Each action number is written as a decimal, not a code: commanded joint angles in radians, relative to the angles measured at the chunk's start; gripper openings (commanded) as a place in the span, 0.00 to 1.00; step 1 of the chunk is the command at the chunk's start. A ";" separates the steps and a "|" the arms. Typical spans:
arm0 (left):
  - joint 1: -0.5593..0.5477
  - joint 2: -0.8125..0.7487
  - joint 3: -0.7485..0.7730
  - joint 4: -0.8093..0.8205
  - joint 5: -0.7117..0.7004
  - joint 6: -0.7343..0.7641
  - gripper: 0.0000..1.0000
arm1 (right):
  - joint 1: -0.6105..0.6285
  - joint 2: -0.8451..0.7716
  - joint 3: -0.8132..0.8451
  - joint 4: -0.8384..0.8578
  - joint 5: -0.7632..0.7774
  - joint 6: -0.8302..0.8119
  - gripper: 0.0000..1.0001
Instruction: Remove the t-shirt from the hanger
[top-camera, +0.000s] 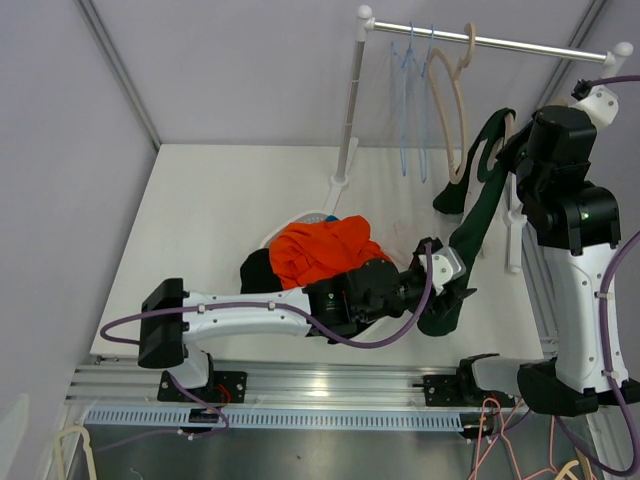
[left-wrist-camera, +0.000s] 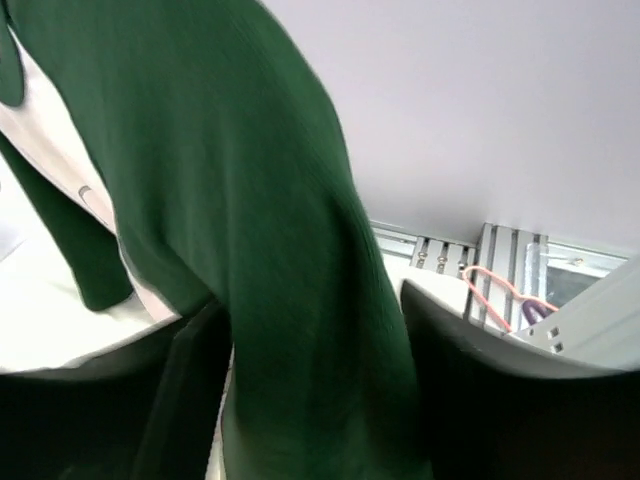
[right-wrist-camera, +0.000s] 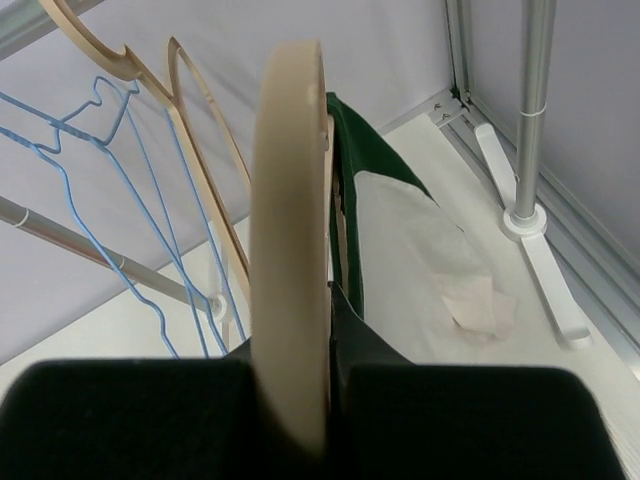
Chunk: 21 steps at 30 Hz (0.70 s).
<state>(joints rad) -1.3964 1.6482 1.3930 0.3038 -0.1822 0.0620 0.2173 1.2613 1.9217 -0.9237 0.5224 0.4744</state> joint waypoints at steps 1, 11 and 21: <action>0.002 -0.028 -0.009 0.017 -0.011 0.028 0.60 | 0.007 0.007 0.069 0.049 0.001 0.001 0.00; -0.065 -0.148 -0.089 0.100 0.013 0.126 0.01 | -0.016 0.156 0.218 -0.091 0.042 -0.060 0.00; -0.299 -0.392 -0.322 0.227 -0.023 0.254 0.01 | -0.306 0.366 0.470 -0.179 -0.272 -0.085 0.00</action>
<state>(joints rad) -1.6379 1.3266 1.1347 0.4061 -0.2321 0.2745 -0.0162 1.5944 2.2898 -1.1751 0.3378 0.4065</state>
